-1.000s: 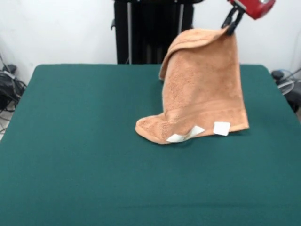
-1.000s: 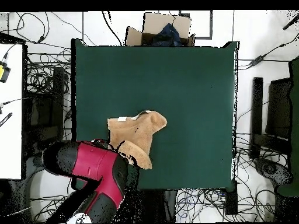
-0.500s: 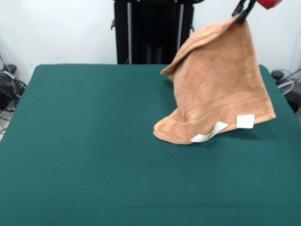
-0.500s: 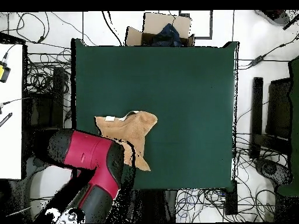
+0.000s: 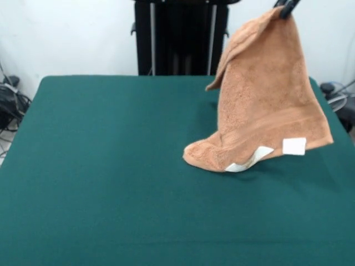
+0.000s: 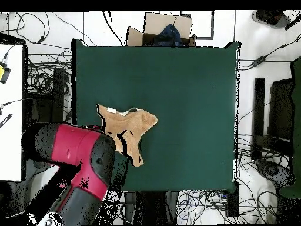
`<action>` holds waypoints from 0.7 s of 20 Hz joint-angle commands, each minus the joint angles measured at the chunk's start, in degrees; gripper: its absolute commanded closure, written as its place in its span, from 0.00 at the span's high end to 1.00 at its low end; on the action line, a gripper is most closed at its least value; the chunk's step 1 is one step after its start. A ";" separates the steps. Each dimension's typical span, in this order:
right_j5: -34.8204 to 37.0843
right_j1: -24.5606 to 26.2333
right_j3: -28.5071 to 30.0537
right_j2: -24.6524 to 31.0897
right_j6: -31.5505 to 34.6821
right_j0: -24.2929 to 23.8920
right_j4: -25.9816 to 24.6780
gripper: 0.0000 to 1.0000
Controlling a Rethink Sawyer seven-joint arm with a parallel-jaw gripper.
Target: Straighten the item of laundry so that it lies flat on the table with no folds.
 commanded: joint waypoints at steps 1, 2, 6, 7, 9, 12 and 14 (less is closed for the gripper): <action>4.10 7.33 -3.90 -1.70 29.92 4.11 3.33 0.00; 4.13 8.23 -4.27 -2.08 31.92 4.70 4.23 0.00; 3.64 12.34 -5.61 -4.38 39.75 7.28 6.21 0.00; 3.76 13.58 -6.15 -5.40 41.65 8.03 6.16 0.00; 3.69 17.65 -7.55 -9.19 47.27 10.57 5.48 0.00; 1.21 23.65 -8.19 -14.11 54.60 14.14 4.23 0.00; 0.39 26.99 -8.49 -16.62 58.69 15.88 3.58 0.00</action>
